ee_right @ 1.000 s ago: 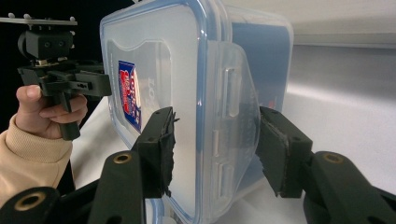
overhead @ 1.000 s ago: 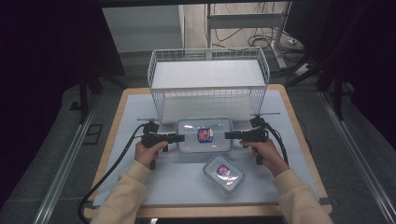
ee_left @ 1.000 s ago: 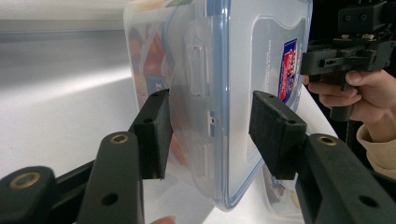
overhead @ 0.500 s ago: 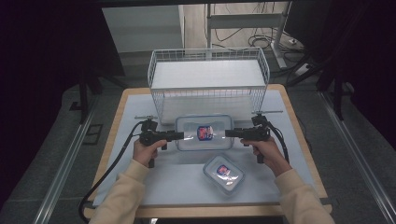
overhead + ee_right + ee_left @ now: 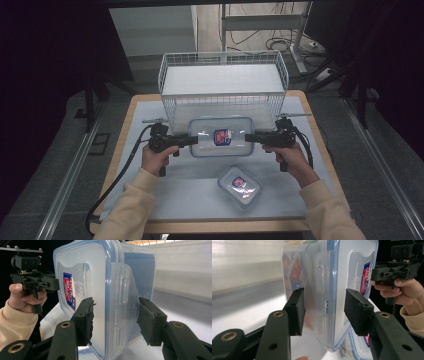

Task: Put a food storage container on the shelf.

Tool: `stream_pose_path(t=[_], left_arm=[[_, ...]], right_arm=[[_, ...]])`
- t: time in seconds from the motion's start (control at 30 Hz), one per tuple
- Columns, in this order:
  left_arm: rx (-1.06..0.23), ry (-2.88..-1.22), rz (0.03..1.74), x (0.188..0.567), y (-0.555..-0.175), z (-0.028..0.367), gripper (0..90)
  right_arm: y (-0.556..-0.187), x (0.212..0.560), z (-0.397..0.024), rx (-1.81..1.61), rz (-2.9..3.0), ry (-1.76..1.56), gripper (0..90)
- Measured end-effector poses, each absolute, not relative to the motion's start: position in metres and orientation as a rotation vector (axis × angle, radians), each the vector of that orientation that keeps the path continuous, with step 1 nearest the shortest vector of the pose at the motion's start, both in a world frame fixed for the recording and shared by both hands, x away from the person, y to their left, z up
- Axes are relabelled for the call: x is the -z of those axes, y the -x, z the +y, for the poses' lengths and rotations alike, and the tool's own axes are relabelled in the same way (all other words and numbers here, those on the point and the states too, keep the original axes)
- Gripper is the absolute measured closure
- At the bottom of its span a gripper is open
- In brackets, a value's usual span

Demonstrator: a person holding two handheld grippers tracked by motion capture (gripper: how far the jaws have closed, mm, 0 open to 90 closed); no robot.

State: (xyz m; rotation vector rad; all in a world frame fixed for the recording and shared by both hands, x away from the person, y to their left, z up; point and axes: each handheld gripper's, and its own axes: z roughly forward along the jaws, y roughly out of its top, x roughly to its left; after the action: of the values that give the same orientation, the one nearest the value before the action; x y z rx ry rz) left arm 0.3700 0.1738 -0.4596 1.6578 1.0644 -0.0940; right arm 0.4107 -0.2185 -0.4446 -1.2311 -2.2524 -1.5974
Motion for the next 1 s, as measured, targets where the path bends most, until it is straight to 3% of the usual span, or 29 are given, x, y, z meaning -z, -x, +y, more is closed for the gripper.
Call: stream_pose_path(t=[1.0], left_arm=[[-0.019,-1.64,0.957,0.363,-0.377,0.177,52.4]], right_arm=[[-0.409,0.35,-0.216,1.778,-2.314,1.148,49.3]])
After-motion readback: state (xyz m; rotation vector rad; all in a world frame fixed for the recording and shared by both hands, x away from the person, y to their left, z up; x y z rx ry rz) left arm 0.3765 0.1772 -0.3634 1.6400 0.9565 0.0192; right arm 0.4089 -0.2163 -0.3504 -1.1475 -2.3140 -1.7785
